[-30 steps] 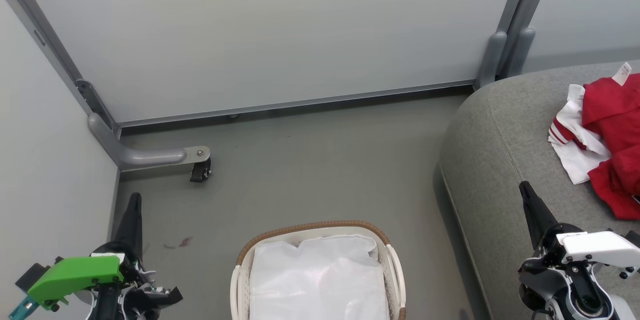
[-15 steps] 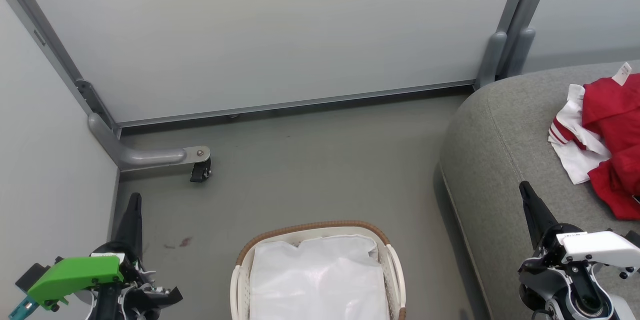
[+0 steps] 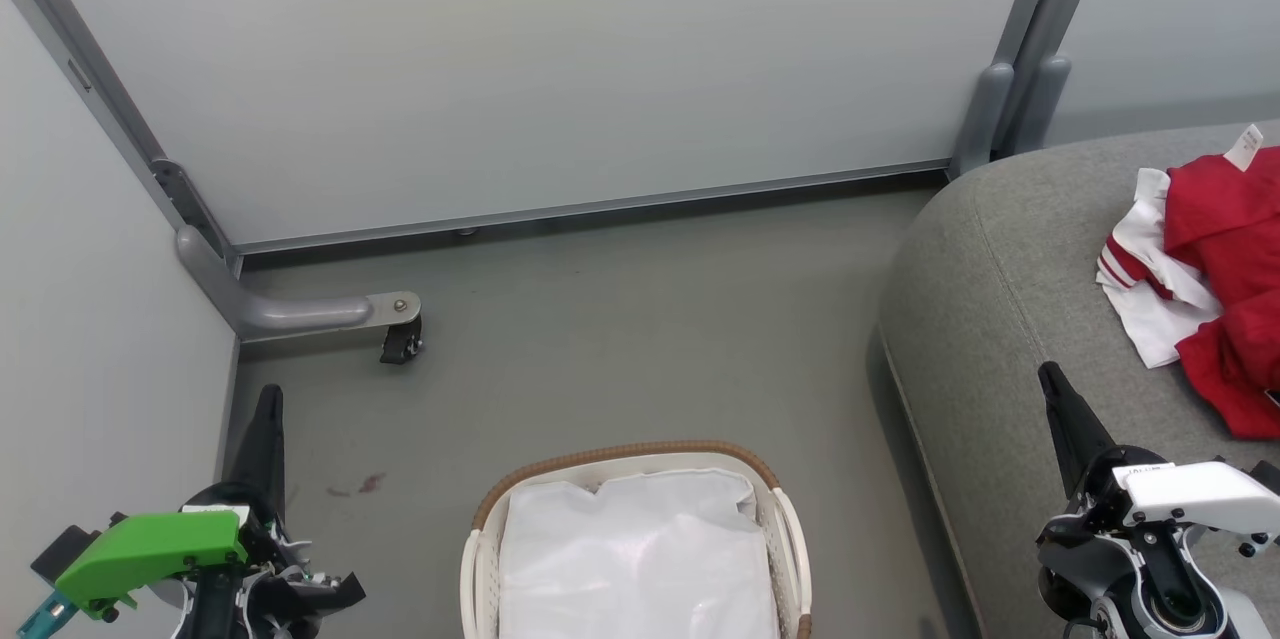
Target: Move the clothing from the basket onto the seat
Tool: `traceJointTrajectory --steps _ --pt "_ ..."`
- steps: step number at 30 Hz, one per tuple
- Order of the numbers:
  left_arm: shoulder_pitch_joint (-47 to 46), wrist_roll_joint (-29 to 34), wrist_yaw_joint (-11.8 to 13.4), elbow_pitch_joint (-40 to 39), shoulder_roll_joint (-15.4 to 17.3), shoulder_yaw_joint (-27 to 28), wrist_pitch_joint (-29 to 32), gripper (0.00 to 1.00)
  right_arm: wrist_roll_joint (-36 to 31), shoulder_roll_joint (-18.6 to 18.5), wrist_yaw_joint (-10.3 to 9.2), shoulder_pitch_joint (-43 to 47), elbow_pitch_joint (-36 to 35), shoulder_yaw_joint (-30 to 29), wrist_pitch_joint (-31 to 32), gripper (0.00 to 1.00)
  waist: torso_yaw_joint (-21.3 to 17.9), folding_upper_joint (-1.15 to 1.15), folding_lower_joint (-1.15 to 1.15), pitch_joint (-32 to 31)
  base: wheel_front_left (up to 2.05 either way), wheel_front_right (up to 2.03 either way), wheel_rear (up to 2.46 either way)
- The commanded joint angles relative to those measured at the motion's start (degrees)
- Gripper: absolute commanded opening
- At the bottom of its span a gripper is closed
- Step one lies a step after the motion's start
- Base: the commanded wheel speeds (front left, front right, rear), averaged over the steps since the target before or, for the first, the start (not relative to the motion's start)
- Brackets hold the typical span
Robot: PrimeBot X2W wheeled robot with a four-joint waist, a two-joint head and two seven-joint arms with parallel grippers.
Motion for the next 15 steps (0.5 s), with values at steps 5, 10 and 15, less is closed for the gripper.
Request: traceJointTrajectory --steps 5,10,15 --pt "-0.6 -0.2 -0.3 -0.1 0.4 0.1 0.2 0.0 0.2 -0.4 -0.03 0.6 -0.2 -0.1 0.2 0.0 0.0 0.0 0.0 0.0 0.0 0.0 0.0" --pt "-0.6 -0.2 -0.3 -0.1 0.4 0.1 0.2 0.0 0.2 -0.4 -0.03 0.6 -0.2 -0.1 0.2 0.0 0.0 0.0 0.0 0.0 0.0 0.0 0.0" --pt "-0.6 -0.2 -0.3 -0.1 0.4 0.1 0.2 0.0 0.2 -0.4 -0.03 0.6 -0.2 -0.1 0.2 0.0 0.0 0.0 0.0 0.0 0.0 0.0 0.0"
